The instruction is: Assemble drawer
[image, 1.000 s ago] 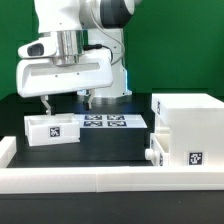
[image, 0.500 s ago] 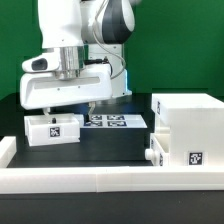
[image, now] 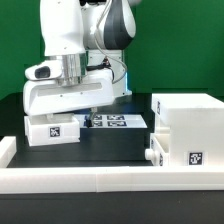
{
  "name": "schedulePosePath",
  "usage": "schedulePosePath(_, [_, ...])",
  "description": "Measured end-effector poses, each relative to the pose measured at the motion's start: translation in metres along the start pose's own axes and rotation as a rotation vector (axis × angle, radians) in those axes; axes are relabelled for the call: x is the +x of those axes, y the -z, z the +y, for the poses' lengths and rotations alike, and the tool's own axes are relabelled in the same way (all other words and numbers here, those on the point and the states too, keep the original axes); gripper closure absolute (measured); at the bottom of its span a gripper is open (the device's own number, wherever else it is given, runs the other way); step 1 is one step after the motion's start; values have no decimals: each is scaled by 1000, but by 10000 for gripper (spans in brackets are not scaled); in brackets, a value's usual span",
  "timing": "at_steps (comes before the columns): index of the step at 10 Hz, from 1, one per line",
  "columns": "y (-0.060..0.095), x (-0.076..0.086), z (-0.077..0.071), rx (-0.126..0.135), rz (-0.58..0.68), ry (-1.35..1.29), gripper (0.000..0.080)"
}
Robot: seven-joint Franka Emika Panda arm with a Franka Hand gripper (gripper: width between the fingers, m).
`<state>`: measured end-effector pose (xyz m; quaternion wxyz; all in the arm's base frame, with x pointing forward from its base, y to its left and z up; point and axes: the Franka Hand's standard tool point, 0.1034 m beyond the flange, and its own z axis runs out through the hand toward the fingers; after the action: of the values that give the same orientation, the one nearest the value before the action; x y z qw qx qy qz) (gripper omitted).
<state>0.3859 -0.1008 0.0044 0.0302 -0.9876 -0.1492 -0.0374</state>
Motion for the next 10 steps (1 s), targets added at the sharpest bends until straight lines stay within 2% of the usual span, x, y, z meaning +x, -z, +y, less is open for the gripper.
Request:
schedulePosePath(1, [0,0,0,0,0,0,295])
schedulePosePath(2, [0,-1,0,0,-1,-1,295])
schedulePosePath(5, [0,-1,0,0,-1,-1,707])
schedulePosePath(6, [0,0,0,-1,0,-1,707])
schedulePosePath(7, [1,2,-1,-2,2,-7,757])
schedulePosePath(10, [4,15,-14,-1,6,-14,757])
